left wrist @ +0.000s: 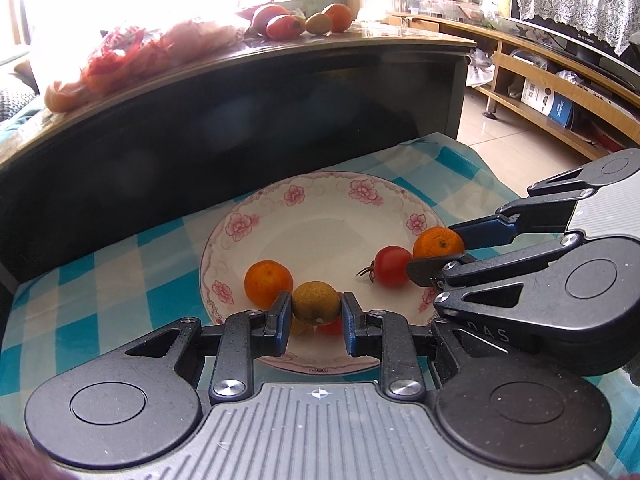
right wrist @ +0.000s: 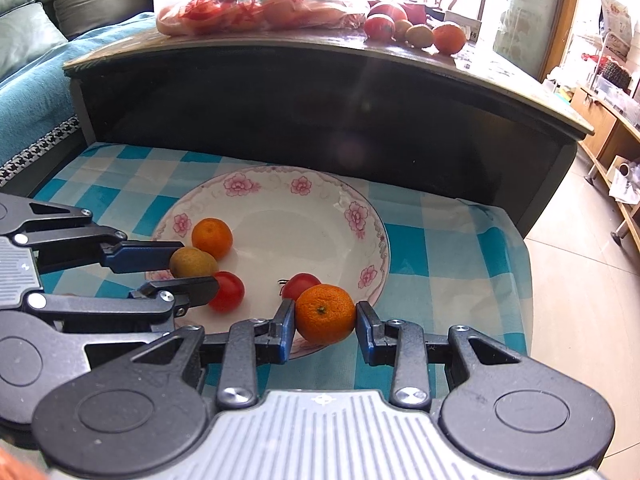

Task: Organize fruits
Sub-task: 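Open the left tool to drop the tan fruit while the right tool drops the mandarin into the bowl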

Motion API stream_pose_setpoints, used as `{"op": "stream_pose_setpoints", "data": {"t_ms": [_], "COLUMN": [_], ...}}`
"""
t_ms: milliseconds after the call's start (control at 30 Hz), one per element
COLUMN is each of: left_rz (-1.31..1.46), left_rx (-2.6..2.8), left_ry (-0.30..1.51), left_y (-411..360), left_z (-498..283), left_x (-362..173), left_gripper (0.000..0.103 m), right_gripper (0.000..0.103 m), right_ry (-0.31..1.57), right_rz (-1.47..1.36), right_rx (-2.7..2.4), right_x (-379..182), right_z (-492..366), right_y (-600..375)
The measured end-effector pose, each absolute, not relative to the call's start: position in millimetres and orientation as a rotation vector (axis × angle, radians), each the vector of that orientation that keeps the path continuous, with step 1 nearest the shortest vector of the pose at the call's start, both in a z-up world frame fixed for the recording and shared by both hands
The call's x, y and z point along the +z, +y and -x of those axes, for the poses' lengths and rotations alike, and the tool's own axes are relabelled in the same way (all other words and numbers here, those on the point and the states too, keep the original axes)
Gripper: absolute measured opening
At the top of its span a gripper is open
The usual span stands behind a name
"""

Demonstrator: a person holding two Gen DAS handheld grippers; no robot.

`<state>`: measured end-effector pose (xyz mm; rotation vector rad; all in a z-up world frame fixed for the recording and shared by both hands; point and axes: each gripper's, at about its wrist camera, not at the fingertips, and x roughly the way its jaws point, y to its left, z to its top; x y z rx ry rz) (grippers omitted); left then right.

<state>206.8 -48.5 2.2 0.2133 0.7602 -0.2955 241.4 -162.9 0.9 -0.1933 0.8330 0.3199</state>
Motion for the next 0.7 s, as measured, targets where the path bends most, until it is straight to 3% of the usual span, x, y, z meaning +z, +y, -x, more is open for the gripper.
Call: {"op": "stream_pose_setpoints", "data": {"t_ms": [700], "left_rz": [-0.209], "left_rx": [-0.290], "left_ry": [0.734], "left_y": [-45.9], "left_z": [-216.1], "left_x": [-2.5], "left_gripper": [0.036], "right_gripper": [0.036], "right_ry": [0.795], "right_rz": [0.213], "right_rx": [0.317], "right_x": [-3.5], "right_z": [-256.4], "right_y": [-158.6]}}
